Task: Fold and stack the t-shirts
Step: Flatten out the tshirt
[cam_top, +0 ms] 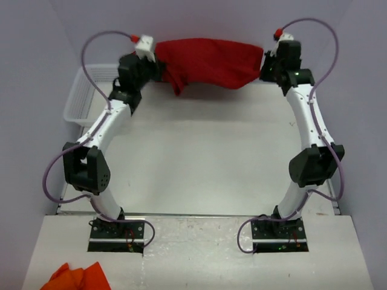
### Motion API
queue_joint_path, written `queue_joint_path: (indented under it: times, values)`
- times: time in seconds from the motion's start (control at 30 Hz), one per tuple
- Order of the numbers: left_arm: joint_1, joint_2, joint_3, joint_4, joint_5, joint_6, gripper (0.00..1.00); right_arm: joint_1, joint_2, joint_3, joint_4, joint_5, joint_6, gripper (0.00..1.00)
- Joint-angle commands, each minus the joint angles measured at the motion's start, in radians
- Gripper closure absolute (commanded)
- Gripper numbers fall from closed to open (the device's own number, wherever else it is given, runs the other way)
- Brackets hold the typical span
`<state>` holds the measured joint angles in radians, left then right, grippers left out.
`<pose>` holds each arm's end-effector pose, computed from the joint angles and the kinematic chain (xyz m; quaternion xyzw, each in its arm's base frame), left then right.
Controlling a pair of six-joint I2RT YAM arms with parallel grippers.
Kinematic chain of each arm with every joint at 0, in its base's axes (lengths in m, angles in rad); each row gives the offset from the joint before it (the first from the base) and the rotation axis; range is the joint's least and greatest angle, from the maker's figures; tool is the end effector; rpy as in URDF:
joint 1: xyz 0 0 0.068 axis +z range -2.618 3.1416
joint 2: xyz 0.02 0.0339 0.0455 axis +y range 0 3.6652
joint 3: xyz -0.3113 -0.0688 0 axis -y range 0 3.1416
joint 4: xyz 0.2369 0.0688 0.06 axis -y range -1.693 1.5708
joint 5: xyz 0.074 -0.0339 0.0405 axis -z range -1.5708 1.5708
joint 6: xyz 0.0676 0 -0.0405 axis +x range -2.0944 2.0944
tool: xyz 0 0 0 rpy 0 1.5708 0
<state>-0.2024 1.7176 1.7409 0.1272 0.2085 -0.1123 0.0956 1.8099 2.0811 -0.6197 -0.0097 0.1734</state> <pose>0.4277 -0.1021 0.5080 0.1080 0.6442 -0.1852 0.7342 0.4369 0.0426 0.4889 0.0291 0.8185 0.0809 0.5681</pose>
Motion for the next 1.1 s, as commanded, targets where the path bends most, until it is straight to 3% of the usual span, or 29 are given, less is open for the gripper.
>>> queue_joint_path:
  times: [0.0,0.03,0.13,0.23,0.4,0.5,0.53,0.73,1.07]
  values:
    - [-0.13,-0.075,-0.34,-0.123,-0.115,-0.211,1.0,0.05,-0.047,-0.223,-0.204,0.078,0.181,1.0]
    - [-0.197,-0.119,-0.486,-0.109,-0.176,-0.251,1.0,0.065,-0.093,-0.386,-0.178,0.111,0.208,1.0]
    - [-0.316,-0.279,-0.616,-0.199,-0.317,-0.354,1.0,0.105,-0.282,-0.586,-0.092,0.091,0.288,1.0]
    - [-0.35,-0.479,-0.784,-0.323,-0.307,-0.447,1.0,0.112,-0.452,-0.845,-0.032,0.086,0.346,1.0]
    - [-0.354,-0.853,-0.928,-0.524,-0.365,-0.598,1.0,0.099,-0.631,-1.035,-0.002,0.201,0.392,1.0]
    - [-0.356,-0.976,-0.936,-0.662,-0.432,-0.661,1.0,0.084,-0.623,-1.084,-0.003,0.259,0.37,1.0]
    - [-0.356,-0.996,-0.936,-0.688,-0.449,-0.671,1.0,0.07,-0.591,-1.076,-0.021,0.322,0.376,1.0]
    - [-0.356,-1.01,-0.89,-0.828,-0.456,-0.641,1.0,0.069,-0.546,-1.115,-0.043,0.352,0.422,1.0]
    - [-0.356,-1.053,-0.886,-0.893,-0.515,-0.642,1.0,0.064,-0.664,-1.187,-0.098,0.467,0.498,1.0]
